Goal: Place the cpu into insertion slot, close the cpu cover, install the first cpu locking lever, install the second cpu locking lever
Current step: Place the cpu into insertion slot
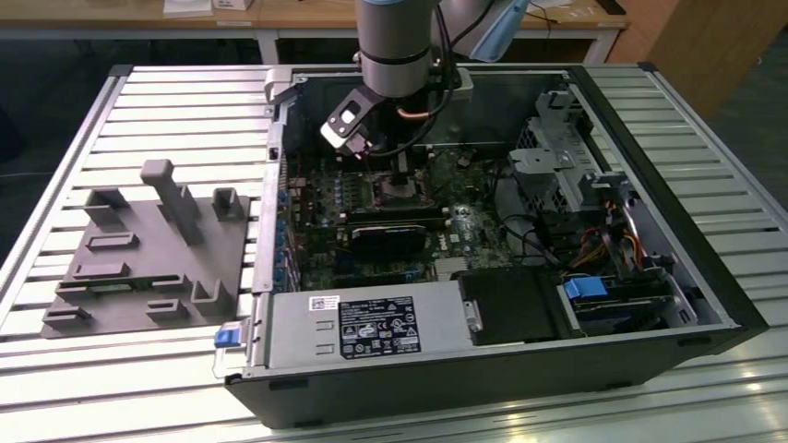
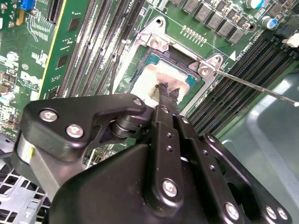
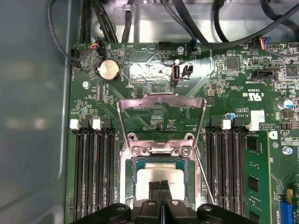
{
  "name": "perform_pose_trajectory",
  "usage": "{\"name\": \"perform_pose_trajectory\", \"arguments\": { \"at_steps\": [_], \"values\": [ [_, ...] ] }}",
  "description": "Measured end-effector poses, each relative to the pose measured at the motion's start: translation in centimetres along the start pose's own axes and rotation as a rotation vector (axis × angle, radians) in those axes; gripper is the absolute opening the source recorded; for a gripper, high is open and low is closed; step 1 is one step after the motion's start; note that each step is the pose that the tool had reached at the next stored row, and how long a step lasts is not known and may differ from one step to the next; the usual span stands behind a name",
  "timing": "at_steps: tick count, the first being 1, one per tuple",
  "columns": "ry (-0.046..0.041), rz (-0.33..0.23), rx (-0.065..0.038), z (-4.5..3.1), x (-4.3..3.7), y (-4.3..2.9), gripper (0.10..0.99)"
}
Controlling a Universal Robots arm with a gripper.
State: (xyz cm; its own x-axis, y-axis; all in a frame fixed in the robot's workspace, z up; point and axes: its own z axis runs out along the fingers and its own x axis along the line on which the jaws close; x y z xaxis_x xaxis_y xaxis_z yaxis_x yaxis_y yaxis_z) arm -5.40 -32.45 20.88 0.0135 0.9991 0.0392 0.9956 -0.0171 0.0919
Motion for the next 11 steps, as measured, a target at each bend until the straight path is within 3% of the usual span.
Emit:
{"name": "perform_pose_trajectory", "arguments": {
  "at_steps": [8, 11],
  "values": [
    [0.0001, 0.000, 0.000, -1.16, 0.05, 0.11, 0.106],
    [-0.0005, 0.000, 0.000, -1.99, 0.08, 0.19, 0.106]
  ]
}}
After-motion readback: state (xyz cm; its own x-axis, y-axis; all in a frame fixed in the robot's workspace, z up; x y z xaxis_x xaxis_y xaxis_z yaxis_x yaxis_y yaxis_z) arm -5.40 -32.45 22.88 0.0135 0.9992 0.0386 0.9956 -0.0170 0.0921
